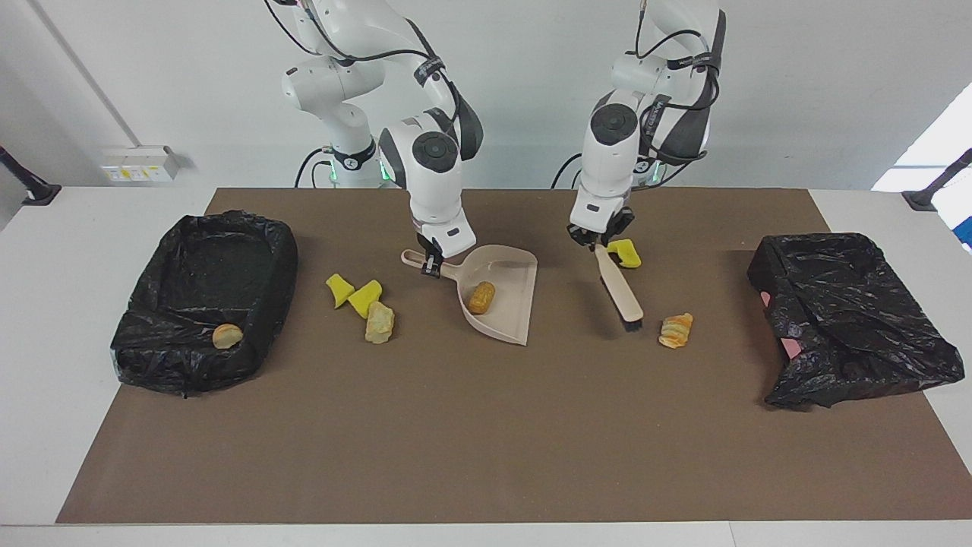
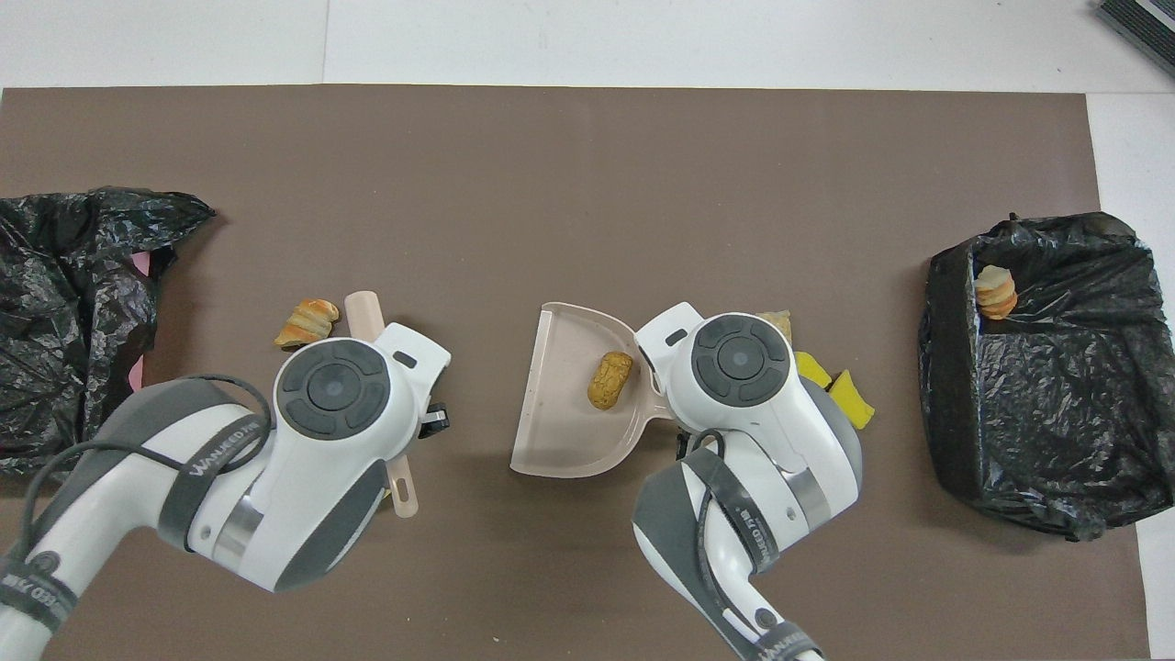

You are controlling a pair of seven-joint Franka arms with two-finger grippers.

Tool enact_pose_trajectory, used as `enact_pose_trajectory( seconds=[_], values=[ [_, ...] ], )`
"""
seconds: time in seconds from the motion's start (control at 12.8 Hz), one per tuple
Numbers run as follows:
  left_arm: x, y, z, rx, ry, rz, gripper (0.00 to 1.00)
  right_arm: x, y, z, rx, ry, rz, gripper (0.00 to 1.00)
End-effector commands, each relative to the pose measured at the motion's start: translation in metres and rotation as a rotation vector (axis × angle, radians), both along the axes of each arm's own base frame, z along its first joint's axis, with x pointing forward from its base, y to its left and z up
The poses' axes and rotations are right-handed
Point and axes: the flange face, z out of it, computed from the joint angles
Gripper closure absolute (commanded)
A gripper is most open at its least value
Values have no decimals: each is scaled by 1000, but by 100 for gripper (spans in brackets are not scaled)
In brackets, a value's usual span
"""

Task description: Sweep and dump trash in bin

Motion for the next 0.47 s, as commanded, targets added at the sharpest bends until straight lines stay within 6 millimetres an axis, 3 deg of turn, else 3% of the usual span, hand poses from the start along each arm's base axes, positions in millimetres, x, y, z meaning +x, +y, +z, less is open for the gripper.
enact_pose_trajectory(
  seconds=[0.0,0.16,0.39],
  values=[
    [30,70,-2,24,15,-33,100,1,24,-3,22,-25,-7,100],
    [50,117,-4,1,-2,-55,100,3,25,-3,23,-24,-8,100],
    [58,187,-14,-30,29,-196,100,3,25,-3,23,-24,-10,100]
  ],
)
